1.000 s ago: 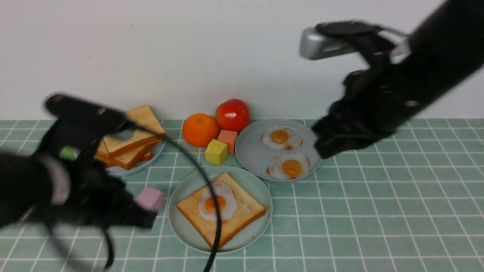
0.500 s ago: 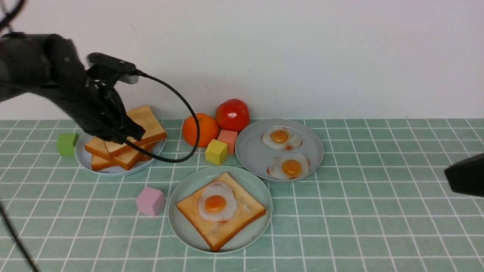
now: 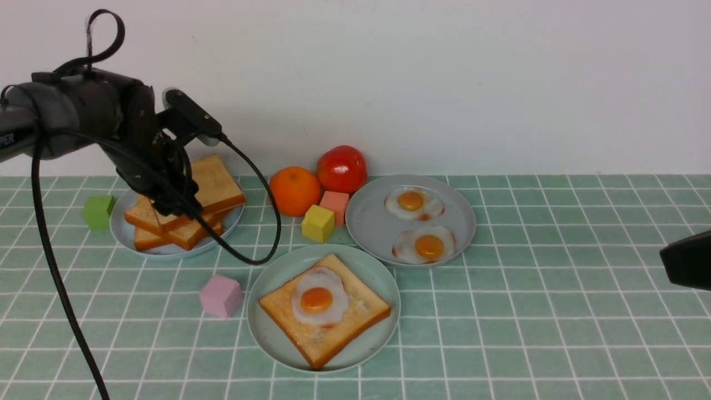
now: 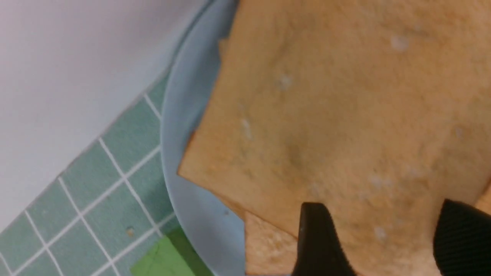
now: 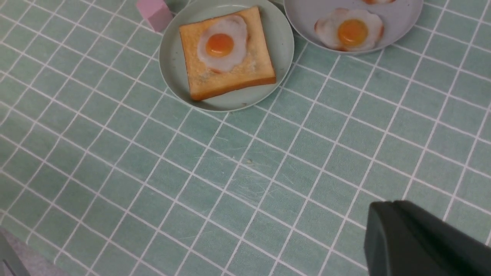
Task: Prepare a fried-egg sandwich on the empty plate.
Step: Use the left arm to grab a slice of bread
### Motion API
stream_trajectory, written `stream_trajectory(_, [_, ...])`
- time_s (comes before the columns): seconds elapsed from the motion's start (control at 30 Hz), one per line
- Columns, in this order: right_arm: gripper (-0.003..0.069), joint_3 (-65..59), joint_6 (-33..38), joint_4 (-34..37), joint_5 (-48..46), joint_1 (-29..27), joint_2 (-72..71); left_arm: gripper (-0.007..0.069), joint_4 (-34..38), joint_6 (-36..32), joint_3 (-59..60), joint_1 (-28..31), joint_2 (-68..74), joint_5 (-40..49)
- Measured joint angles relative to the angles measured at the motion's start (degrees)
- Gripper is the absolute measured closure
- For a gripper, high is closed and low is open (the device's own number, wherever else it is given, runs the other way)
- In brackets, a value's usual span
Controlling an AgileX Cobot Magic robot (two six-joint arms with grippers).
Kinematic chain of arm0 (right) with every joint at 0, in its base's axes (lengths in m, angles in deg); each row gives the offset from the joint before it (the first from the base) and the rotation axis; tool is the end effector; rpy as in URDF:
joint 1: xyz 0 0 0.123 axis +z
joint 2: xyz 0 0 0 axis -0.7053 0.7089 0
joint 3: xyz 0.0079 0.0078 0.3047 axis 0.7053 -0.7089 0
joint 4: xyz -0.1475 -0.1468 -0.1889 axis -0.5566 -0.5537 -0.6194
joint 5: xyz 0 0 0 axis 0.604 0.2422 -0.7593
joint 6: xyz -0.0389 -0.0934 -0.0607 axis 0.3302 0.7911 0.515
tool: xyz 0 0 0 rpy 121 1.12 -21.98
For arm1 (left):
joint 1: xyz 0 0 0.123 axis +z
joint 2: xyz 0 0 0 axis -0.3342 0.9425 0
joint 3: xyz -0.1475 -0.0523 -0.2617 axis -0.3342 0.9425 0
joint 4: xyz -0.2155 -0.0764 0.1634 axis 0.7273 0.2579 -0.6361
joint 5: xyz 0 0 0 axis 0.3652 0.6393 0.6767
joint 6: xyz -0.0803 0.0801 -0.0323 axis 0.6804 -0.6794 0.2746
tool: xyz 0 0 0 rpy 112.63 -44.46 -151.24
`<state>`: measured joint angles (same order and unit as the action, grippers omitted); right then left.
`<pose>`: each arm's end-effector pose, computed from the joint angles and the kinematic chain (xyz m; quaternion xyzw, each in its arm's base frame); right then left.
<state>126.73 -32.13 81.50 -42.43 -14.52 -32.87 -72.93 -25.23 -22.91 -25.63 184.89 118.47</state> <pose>0.1573 0.1052 0.4075 -0.2116 0.8958 0.1635 0.3550 0.5073 -0.0399 0.1867 0.3294 0.9006 0.1280 0.2531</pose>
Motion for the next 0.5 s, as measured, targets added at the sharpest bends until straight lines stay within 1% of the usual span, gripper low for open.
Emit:
stream_trajectory(0.23, [0.0647, 0.0, 0.0, 0.69, 0.18, 0.0, 0.0, 0.0214, 0.87, -0.05, -0.18, 0.0, 0.25, 1.32])
stream_trajectory(0.37, [0.0644, 0.0, 0.0, 0.81, 0.18, 0.04, 0.0, 0.0214, 2.45, -0.33, -0.18, 0.0, -1.37, 4.26])
stream_trajectory(0.43, [0.0645, 0.0, 0.0, 0.81, 0.18, 0.04, 0.0, 0.0214, 2.69, -1.19, -0.18, 0.0, -2.43, 4.99])
stream_trajectory(0.5, [0.0645, 0.0, 0.0, 0.81, 0.3, 0.04, 0.0, 0.0214, 2.96, -3.74, -0.18, 0.0, -3.28, 5.25])
